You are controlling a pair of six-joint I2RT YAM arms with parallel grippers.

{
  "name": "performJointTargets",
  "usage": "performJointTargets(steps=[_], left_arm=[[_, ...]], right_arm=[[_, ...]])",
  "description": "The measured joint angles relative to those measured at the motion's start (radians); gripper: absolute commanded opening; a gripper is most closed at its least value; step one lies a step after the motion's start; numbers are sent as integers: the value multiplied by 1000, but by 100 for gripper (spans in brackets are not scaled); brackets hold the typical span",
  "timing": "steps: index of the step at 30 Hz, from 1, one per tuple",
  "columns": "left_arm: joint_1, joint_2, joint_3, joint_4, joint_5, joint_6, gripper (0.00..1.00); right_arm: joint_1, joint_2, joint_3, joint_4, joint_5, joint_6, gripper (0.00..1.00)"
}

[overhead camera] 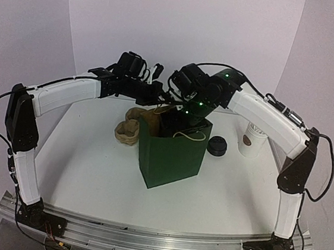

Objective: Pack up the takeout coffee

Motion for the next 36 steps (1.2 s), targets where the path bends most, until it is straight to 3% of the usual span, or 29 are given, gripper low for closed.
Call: performJointTargets(steps=[13, 23, 36], left_arm=[[0, -34, -40, 8, -47, -28, 0], [0, -48, -57, 15, -86, -39, 0], [0, -146, -167, 53, -237, -125, 0]], right_arm=[[-104, -32, 83, 10, 22, 33, 98], [-256, -123, 102, 31, 50, 53, 98], [-523, -336, -116, 55, 226, 114, 95]])
